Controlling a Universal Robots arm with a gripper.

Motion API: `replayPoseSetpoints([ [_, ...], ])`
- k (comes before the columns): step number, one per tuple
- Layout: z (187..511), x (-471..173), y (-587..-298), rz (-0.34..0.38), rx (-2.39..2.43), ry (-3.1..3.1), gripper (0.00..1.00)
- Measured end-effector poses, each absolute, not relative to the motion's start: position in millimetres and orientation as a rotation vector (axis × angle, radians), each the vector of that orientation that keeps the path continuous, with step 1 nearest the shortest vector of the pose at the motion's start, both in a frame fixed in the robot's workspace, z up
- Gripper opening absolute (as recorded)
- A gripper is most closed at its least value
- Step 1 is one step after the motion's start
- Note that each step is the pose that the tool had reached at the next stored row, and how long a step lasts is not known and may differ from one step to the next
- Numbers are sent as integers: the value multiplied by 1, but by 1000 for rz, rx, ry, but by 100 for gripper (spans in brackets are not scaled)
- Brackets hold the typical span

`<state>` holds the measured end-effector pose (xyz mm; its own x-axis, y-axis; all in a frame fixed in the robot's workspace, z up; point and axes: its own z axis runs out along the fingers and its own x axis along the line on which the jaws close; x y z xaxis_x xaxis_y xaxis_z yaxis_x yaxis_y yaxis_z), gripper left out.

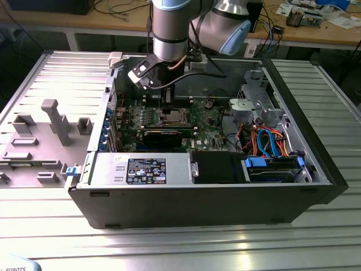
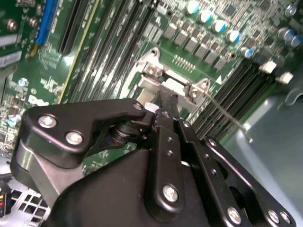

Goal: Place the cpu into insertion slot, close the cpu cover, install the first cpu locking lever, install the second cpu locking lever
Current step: 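Close the cpu cover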

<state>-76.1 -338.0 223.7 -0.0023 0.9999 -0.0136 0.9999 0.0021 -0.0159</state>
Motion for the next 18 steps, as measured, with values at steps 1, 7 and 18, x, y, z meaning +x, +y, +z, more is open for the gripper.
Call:
replayPoseSetpoints([
  [1,223,-78,-338,32,-2218,-2223,11],
  [7,222,-79,-338,32,-2153,-2286,11],
  [18,214,-82,-338,28,-2117,-2316,11],
])
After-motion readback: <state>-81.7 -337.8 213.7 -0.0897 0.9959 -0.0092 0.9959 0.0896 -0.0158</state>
